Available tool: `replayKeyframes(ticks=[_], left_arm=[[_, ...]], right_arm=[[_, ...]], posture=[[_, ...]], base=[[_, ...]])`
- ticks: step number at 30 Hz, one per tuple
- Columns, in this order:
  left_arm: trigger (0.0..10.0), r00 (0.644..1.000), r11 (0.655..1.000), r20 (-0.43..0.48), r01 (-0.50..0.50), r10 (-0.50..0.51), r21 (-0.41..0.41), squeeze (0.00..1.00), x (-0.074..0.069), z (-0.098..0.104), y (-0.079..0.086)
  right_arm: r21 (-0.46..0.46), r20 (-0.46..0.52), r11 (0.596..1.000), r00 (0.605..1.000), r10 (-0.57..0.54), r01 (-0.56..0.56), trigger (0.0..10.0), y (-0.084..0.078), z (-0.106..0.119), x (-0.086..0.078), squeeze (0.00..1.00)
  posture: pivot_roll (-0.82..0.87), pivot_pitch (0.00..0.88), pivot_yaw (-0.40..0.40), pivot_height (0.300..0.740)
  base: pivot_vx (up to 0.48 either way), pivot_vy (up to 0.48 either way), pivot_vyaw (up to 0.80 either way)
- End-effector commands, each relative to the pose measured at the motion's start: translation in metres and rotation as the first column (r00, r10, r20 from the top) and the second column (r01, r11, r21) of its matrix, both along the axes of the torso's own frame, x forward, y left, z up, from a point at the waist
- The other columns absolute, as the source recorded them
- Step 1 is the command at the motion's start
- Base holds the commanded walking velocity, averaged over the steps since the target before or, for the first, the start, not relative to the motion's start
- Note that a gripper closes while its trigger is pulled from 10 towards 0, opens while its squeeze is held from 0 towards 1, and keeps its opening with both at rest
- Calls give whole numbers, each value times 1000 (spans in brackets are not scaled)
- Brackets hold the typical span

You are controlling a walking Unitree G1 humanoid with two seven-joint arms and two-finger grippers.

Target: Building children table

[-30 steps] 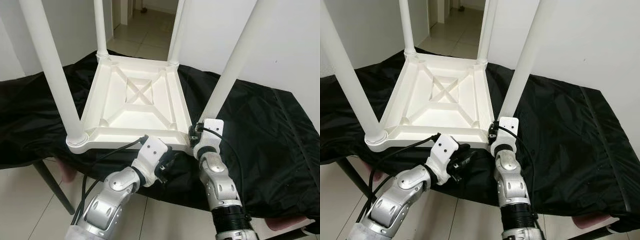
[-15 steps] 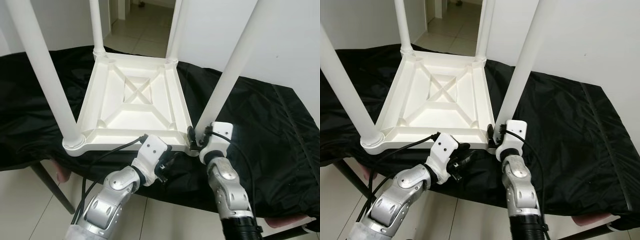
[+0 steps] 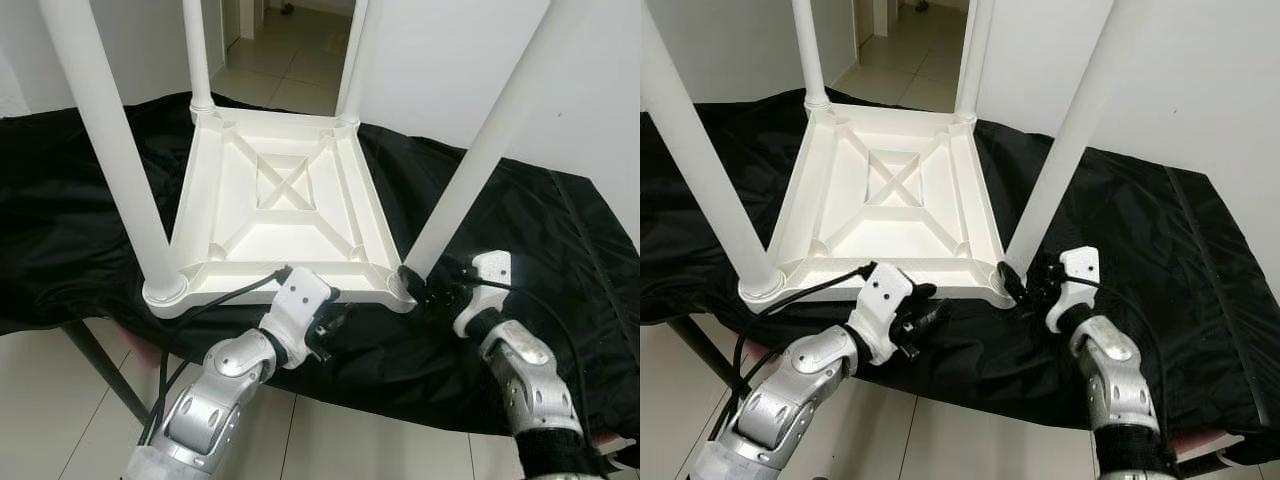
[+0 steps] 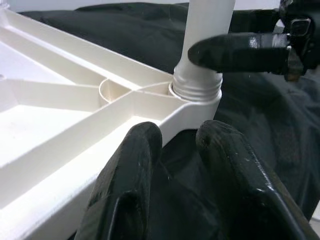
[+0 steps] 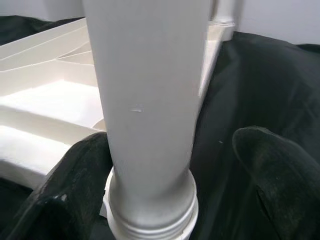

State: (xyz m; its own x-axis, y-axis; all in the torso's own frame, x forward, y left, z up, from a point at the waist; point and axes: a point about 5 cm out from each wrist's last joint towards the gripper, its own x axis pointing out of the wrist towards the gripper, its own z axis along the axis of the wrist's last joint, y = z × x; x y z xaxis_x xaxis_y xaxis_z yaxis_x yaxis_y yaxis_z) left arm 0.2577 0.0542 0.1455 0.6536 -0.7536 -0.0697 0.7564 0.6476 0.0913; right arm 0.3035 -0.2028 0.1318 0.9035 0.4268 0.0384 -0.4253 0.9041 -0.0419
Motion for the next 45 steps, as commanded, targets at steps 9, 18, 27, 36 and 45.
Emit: replayKeyframes(ticks=[9,18,27,36,45], left_arm=[[10000,1000,1000,12,14,-14,8,0,3,2,-4],[10000,1000,1000,21,2,-3,13,0,7,4,-1],[10000,1000,1000,28,-2,2,26,0,9,3,0],[10000,999,999,33,-34,33,26,0,15,4,6],[10000,996,997,55,-68,65,45,0,27,7,18]], right_arm=[[-101,-49,973,978,202,-206,6980,16,-2,27,0],[-106,-102,950,953,285,-295,0,21,-14,27,0],[-130,-113,967,972,205,-219,0,22,-21,19,0],[-6,-105,993,988,-117,117,0,41,-23,11,0],[88,-85,944,946,-312,319,0,85,-18,-4,0]], posture=[[29,0,-116,740],[38,0,-122,740],[25,5,-128,740],[15,6,-127,740],[8,3,-130,740]], base=[[0,0,0],[0,0,0],[0,0,0],[0,0,0],[0,0,0]])
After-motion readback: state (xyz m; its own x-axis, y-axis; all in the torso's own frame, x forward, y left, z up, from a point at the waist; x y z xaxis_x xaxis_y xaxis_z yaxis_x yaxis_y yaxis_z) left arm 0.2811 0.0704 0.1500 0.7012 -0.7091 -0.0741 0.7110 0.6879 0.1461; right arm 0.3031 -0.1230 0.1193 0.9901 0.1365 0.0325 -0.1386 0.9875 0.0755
